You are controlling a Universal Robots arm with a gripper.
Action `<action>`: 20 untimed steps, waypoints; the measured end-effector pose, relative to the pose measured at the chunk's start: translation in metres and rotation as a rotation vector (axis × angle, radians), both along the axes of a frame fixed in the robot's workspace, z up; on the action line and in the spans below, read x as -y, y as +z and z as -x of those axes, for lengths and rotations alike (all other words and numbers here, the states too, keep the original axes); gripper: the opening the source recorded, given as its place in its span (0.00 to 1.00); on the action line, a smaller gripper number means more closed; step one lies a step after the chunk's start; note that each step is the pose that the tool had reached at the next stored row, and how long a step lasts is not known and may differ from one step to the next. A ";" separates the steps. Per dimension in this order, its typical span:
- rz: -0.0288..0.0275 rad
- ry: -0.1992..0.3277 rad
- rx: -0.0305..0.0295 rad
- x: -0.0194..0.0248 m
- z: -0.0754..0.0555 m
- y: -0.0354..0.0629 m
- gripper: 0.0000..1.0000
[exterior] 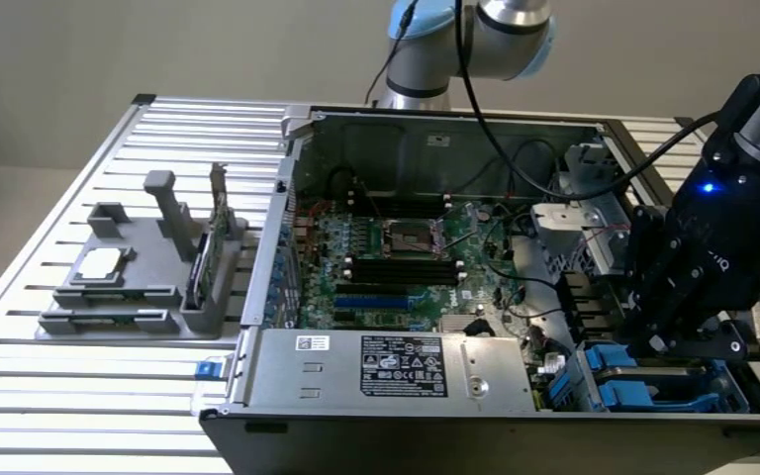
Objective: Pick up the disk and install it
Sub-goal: 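Insert the second disk wire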
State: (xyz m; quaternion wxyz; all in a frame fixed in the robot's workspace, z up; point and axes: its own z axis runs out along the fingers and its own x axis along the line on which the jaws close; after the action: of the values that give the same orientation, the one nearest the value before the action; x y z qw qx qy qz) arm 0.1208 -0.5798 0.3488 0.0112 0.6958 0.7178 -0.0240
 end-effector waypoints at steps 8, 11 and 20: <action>0.0001 -0.002 0.0002 -0.0102 0.001 0.0030 0.26; 0.0008 -0.004 0.0013 -0.0139 0.001 0.0082 0.26; 0.0133 -0.017 0.0044 -0.0265 -0.004 0.0229 0.26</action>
State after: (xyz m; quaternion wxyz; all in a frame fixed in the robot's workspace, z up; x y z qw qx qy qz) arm 0.1244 -0.5533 0.3717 0.0172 0.7017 0.7117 -0.0273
